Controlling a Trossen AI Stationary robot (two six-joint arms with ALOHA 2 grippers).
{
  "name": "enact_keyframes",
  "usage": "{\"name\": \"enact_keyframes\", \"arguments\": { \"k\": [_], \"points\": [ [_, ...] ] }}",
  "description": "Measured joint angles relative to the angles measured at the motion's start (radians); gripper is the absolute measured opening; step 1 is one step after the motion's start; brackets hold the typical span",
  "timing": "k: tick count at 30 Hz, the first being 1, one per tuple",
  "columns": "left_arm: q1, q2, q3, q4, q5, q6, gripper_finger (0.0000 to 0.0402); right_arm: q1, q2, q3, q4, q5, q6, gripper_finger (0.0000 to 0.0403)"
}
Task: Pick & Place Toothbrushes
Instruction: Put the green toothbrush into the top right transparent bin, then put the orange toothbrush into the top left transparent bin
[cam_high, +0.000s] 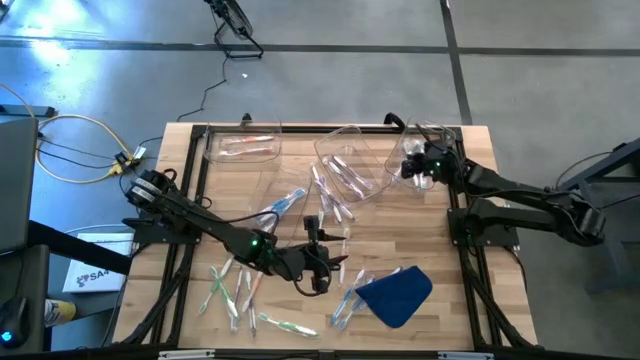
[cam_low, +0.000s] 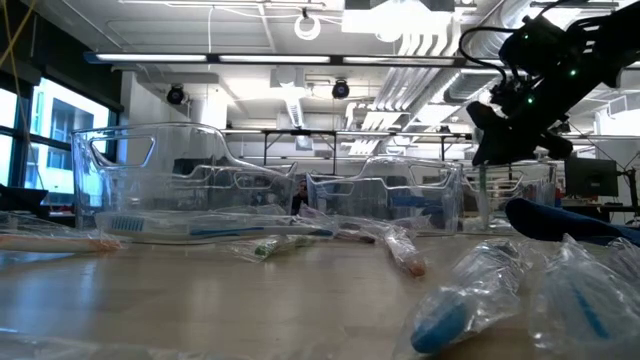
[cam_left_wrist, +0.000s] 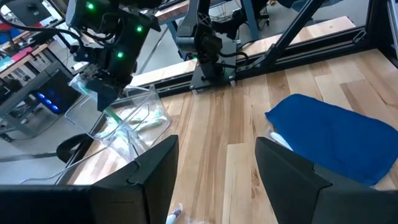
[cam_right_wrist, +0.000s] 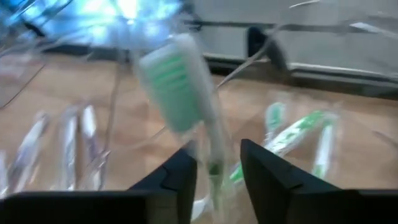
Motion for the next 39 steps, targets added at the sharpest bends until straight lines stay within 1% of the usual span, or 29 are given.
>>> {"name": "enact_keyframes", "arguments": {
  "k": [3,5,13,16,21,24,28,34,39],
  "points": [
    [0.000,0.000,0.000,0.000,0.000,0.000,0.0209,0.000,0.000,0.000,0.007,0.058,0.024,0.0140],
    [0.000,0.000,0.000,0.000,0.000,0.000,0.0209,0.000,0.000,0.000,0.022,0.071,0.018,0.0146],
    [0.000,0.000,0.000,0.000,0.000,0.001,0.0209,0.000,0.000,0.000,0.100,0.117,-0.028,0.0138],
    [0.000,0.000,0.000,0.000,0.000,0.001,0.0209,0.000,0.000,0.000,0.082,0.119,-0.033,0.0139],
    [0.000,0.000,0.000,0.000,0.000,0.001,0.0209,0.000,0.000,0.000,-0.015,0.121,-0.038,0.0157],
    [0.000,0.000,0.000,0.000,0.000,0.002,0.0209,0.000,0.000,0.000,-0.055,0.157,-0.001,0.0168],
    [0.000,0.000,0.000,0.000,0.000,0.001,0.0209,0.000,0.000,0.000,-0.035,0.200,0.000,0.0171],
    [0.000,0.001,0.000,0.000,0.000,0.001,0.0209,0.002,-0.002,0.000,0.036,0.197,-0.032,0.0167],
    [0.000,0.001,0.000,0.000,0.000,0.001,0.0209,0.002,-0.023,0.000,0.037,0.190,-0.033,0.0166]
  ]
}}
